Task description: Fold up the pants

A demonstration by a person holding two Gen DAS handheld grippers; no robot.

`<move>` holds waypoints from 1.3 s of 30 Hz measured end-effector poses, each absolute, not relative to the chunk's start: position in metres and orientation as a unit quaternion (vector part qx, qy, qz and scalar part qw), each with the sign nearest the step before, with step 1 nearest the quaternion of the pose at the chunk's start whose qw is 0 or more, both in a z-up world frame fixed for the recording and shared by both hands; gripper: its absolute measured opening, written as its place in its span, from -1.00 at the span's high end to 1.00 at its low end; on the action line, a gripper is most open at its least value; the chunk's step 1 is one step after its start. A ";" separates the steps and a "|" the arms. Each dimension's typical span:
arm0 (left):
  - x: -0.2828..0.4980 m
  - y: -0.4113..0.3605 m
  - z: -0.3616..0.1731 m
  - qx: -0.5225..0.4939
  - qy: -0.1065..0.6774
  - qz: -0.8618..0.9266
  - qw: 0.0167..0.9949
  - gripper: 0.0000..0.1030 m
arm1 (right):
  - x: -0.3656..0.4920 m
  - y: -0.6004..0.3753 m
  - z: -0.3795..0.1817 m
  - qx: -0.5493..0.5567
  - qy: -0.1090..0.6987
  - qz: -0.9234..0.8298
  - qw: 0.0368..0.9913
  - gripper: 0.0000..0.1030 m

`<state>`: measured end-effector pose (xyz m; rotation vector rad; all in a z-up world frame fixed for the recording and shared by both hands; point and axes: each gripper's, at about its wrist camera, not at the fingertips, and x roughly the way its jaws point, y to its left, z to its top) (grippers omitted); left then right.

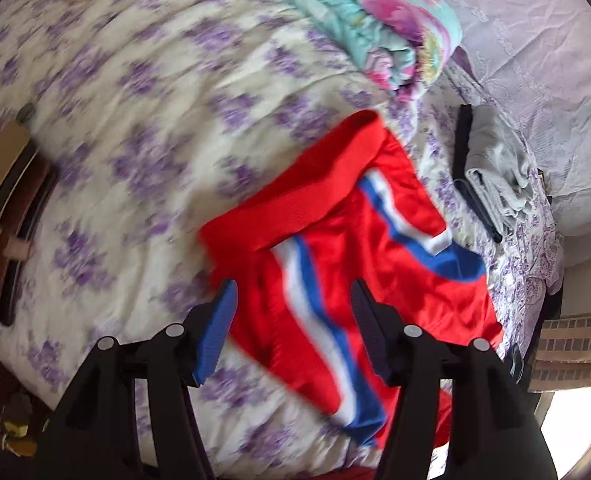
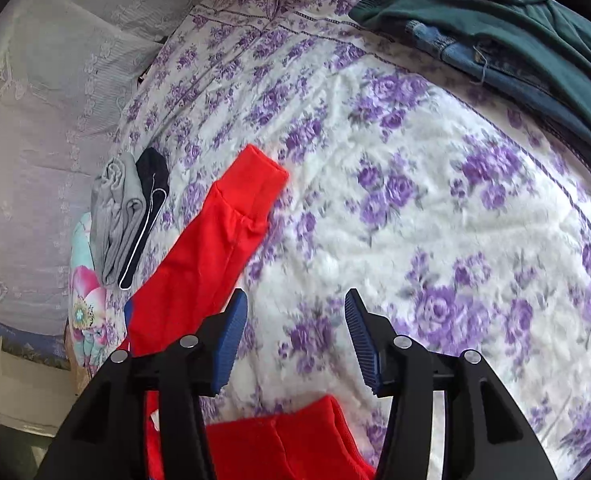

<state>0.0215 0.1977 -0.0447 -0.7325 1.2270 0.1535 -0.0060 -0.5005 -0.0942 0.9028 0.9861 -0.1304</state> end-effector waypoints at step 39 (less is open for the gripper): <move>0.058 0.169 -0.089 -0.365 0.572 0.028 0.734 0.63 | 0.054 -0.475 -0.038 0.431 0.430 0.019 0.793 0.75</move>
